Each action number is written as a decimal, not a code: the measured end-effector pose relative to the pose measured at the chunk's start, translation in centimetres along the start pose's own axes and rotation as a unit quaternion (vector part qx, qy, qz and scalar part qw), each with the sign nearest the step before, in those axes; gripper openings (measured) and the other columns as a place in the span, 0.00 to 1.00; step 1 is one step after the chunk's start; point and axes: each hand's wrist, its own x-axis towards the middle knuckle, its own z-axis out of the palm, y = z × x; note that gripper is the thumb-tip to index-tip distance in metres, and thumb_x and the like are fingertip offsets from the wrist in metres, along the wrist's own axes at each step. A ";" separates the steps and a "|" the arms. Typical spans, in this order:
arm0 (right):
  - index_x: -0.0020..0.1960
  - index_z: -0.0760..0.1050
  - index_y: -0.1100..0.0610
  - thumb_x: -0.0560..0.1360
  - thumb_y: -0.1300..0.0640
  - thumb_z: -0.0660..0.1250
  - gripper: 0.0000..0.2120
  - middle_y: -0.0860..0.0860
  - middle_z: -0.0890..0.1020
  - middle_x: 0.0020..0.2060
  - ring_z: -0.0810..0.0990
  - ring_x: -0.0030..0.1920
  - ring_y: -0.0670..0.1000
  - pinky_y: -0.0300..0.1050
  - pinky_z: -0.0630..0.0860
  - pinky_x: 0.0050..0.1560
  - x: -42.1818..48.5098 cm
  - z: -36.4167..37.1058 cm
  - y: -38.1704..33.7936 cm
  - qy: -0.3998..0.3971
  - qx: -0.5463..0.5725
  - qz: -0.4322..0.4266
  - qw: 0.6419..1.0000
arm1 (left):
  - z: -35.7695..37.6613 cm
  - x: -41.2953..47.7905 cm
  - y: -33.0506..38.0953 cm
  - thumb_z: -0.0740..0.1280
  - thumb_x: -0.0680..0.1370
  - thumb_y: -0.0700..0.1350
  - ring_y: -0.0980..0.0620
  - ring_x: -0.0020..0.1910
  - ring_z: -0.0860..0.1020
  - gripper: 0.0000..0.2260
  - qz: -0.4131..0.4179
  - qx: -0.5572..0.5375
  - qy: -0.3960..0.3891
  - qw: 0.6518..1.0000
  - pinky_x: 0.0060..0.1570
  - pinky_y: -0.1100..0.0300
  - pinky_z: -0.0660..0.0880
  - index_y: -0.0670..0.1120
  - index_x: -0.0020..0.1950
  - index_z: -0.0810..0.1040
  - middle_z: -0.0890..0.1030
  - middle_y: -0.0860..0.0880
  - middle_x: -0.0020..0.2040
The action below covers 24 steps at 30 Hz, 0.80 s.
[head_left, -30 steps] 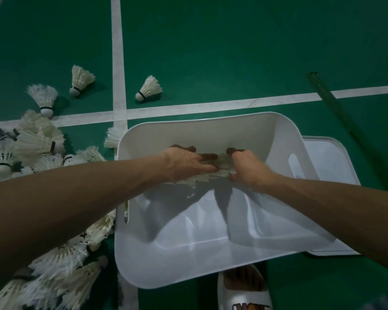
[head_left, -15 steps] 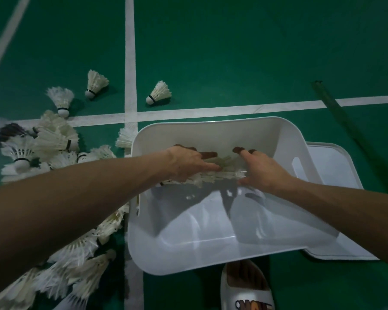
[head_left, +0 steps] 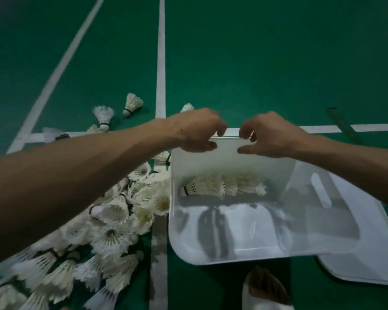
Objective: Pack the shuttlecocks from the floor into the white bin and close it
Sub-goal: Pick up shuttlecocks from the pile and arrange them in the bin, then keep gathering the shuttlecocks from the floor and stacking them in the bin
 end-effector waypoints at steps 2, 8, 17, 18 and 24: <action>0.52 0.80 0.56 0.70 0.49 0.73 0.15 0.52 0.82 0.45 0.80 0.47 0.53 0.46 0.77 0.51 1.2 -1.7 -1.4 0.034 0.015 -0.012 0.999 | -1.4 -1.4 -2.5 0.67 0.77 0.48 0.52 0.47 0.70 0.13 -0.044 -0.028 0.033 0.998 0.48 0.59 0.69 0.46 0.59 0.75 0.78 0.46 0.55; 0.52 0.79 0.57 0.72 0.51 0.70 0.12 0.54 0.83 0.48 0.80 0.49 0.55 0.47 0.77 0.53 8.1 -2.6 -4.9 0.050 0.018 -0.029 0.998 | 0.9 -5.7 -11.3 0.67 0.77 0.51 0.46 0.61 0.73 0.19 -0.221 -0.056 -0.078 0.971 0.63 0.51 0.69 0.46 0.66 0.72 0.75 0.45 0.64; 0.56 0.77 0.56 0.71 0.50 0.72 0.17 0.57 0.81 0.50 0.78 0.48 0.58 0.50 0.78 0.48 18.4 3.6 -6.8 -0.065 -0.039 -0.042 0.996 | 8.5 -3.2 -16.6 0.66 0.77 0.54 0.44 0.65 0.71 0.25 -0.244 -0.141 -0.150 0.948 0.64 0.52 0.68 0.50 0.72 0.64 0.70 0.44 0.68; 0.57 0.76 0.57 0.71 0.50 0.72 0.18 0.57 0.81 0.50 0.78 0.47 0.58 0.49 0.78 0.47 19.4 4.2 -6.8 -0.076 -0.042 -0.042 0.995 | 9.4 -2.8 -17.0 0.66 0.77 0.55 0.44 0.64 0.71 0.26 -0.247 -0.159 -0.160 0.943 0.64 0.51 0.68 0.52 0.72 0.63 0.69 0.44 0.69; 0.61 0.75 0.59 0.71 0.50 0.73 0.22 0.58 0.80 0.54 0.77 0.52 0.58 0.48 0.75 0.48 23.9 7.2 -5.8 -0.089 -0.047 -0.041 0.994 | 13.3 -0.3 -16.4 0.66 0.72 0.65 0.42 0.65 0.69 0.34 -0.225 -0.257 -0.171 0.924 0.66 0.44 0.67 0.60 0.74 0.56 0.61 0.44 0.71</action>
